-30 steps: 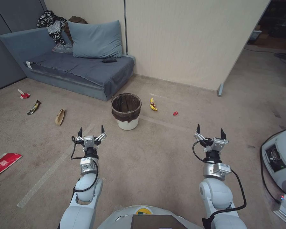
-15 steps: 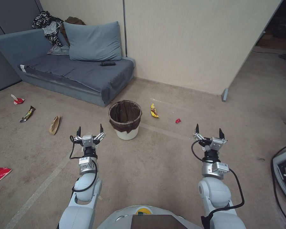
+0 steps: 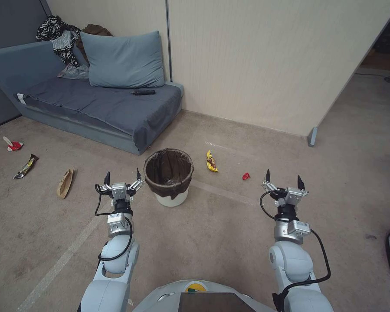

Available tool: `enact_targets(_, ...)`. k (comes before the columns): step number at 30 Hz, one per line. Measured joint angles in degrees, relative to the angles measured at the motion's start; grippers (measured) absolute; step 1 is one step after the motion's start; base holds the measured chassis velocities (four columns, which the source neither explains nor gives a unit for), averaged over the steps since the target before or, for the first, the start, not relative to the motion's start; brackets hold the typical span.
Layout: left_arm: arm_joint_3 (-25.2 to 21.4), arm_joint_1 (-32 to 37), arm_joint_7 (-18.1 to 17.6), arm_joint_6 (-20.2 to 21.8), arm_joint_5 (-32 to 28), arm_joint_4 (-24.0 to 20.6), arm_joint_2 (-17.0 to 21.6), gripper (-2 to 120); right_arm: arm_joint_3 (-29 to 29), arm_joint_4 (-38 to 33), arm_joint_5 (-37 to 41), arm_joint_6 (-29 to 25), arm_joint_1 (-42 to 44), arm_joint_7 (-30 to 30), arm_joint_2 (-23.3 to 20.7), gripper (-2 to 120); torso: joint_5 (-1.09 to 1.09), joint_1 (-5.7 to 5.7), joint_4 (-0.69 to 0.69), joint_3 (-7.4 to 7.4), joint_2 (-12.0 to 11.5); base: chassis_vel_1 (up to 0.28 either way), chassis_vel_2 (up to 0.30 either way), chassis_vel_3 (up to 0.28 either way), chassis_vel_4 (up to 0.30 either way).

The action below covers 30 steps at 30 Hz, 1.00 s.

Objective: Pick up the trash bin, then pick up the garbage from the floor and place it into the trash bin.

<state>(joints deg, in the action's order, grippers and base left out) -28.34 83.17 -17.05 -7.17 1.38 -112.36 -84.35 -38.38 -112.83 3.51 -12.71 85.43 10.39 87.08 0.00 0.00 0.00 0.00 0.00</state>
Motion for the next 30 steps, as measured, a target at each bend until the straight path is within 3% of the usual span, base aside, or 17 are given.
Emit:
enact_targets(16,-0.04,-0.23,-0.18,0.05,-0.13,-0.40,0.16,100,0.01,1.14,-0.53,-1.30,-0.53,0.31,0.23,100,0.00,0.00,0.01,0.01,0.00,-0.144,0.155,0.152,-0.147)
enact_targets(27,-0.07,-0.90,-0.26,0.00,-0.53,-0.44,1.22,100,-0.08,1.36,-0.90,-1.63,-0.20,0.35,0.34,100,0.00,0.00,0.00,-0.01,0.00,-0.016,0.015,0.010,-0.009)
enact_targets(30,-0.02,-2.36,-0.27,0.69,-1.99,-0.83,3.07,100,-0.08,1.72,-0.91,-1.63,-0.17,0.55,0.19,100,0.00,0.00,0.00,0.00,0.00,0.000,0.000,0.000,0.000)
